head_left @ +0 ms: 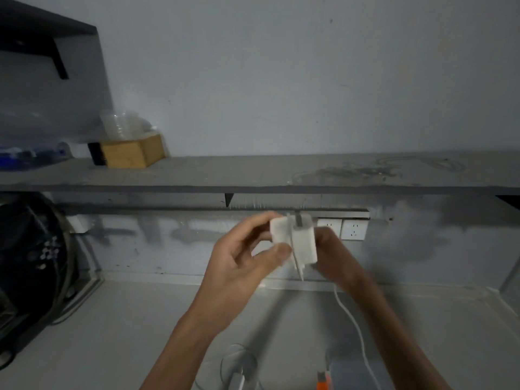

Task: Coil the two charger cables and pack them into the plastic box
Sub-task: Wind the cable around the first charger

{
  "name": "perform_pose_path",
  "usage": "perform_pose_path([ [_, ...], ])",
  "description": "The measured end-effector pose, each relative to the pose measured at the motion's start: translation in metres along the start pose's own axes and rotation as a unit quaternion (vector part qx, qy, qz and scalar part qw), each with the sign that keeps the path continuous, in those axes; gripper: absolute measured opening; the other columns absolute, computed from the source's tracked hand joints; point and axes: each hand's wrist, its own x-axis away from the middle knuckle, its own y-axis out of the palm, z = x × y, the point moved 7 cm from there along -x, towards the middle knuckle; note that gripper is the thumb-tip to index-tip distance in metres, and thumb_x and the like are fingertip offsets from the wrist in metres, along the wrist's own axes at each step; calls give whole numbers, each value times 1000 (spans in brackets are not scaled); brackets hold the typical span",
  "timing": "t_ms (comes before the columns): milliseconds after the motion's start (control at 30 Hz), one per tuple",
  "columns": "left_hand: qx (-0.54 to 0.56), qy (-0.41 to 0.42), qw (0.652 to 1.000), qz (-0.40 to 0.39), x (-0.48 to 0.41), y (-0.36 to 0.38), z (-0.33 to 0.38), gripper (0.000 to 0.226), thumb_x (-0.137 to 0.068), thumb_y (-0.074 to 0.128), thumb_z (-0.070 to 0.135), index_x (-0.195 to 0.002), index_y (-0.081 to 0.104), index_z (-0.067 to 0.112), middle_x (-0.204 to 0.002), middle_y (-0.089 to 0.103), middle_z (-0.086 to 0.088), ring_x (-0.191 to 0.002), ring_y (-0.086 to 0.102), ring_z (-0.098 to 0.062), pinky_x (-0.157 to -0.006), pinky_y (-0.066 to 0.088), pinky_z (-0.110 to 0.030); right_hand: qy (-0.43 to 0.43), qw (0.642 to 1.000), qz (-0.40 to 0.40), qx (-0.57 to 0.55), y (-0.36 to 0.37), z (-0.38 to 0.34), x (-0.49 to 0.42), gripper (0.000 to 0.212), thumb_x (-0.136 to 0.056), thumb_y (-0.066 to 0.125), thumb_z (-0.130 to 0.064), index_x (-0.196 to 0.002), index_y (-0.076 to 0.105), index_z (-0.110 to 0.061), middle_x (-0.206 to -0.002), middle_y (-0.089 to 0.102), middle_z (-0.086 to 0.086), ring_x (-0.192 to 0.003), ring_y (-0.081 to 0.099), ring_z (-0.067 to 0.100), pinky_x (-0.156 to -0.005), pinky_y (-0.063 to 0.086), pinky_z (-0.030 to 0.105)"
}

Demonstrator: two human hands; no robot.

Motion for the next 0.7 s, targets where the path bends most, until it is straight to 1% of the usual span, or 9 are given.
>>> perform_pose_path([
  [67, 36, -35, 997, 62, -10, -14, -10, 29, -79, 73, 14, -108, 71, 19, -102, 75, -2, -97, 70, -17, -78, 58, -23, 47, 997, 32, -55, 12, 19, 19, 25, -88, 58, -19, -69, 75, -17, -46, 56, -11, -39, 42, -1, -43, 33, 9],
  [133, 68, -67, 990, 108, -19, -28, -22, 29, -76, 77, 22, -104, 73, 18, -98, 77, -6, -93, 74, -20, -75, 60, -27, 71, 990, 62, -104, 24, 33, 42, 26, -89, 56, -33, -77, 77, -24, -50, 55, -9, -37, 36, 0, -39, 28, 9],
  [200, 47, -84, 984, 151, -27, -41, -36, 25, -77, 76, 22, -102, 73, 16, -95, 77, -7, -90, 75, -20, -73, 61, -27, 88, 988, 60, -108, 40, 42, 69, 30, -85, 54, -49, -87, 76, -29, -52, 55, -6, -39, 39, 1, -40, 31, 13],
  [300, 50, -112, 968, 219, -34, -61, -65, 18, -85, 73, 14, -103, 70, 8, -93, 75, -10, -85, 75, -17, -69, 61, -26, 103, 994, 24, -10, 59, 45, 110, 29, -83, 52, -54, -99, 71, -38, -56, 64, -5, -44, 52, 1, -47, 44, 20],
  [367, 66, -139, 955, 252, -34, -72, -86, 20, -88, 71, 16, -102, 68, 3, -90, 73, -9, -78, 74, -13, -65, 60, -24, 104, 992, -10, 67, 60, 36, 128, 25, -83, 50, -53, -105, 64, -51, -65, 69, -15, -55, 63, -2, -56, 46, 9],
  [467, -15, -185, 949, 256, -26, -74, -116, 21, -88, 70, 22, -101, 65, 5, -92, 72, -7, -70, 73, -8, -62, 58, -19, 75, 987, -51, 133, 46, 7, 134, 22, -84, 45, -57, -102, 53, -66, -67, 63, -36, -67, 65, -11, -64, 43, -1],
  [533, -75, -222, 943, 237, -15, -63, -135, 25, -89, 69, 24, -107, 62, 8, -98, 71, -9, -74, 74, -12, -62, 58, -18, 28, 978, -73, 192, 32, -21, 128, 24, -87, 45, -56, -109, 54, -58, -70, 60, -43, -66, 63, -12, -64, 46, 1],
  [600, -122, -245, 940, 205, -5, -47, -146, 23, -89, 68, 24, -107, 61, 12, -99, 70, -10, -81, 72, -18, -66, 60, -24, -64, 958, -32, 279, 9, -50, 120, 23, -92, 49, -50, -107, 65, -40, -80, 70, -30, -65, 67, -2, -60, 55, 17],
  [700, -149, -245, 947, 148, 7, -22, -144, 15, -90, 68, 23, -99, 62, 14, -88, 66, -4, -73, 67, -8, -68, 59, -25, -151, 926, 24, 346, -25, -82, 107, 25, -95, 52, -41, -95, 73, -27, -82, 73, -12, -67, 70, 13, -55, 56, 32],
])
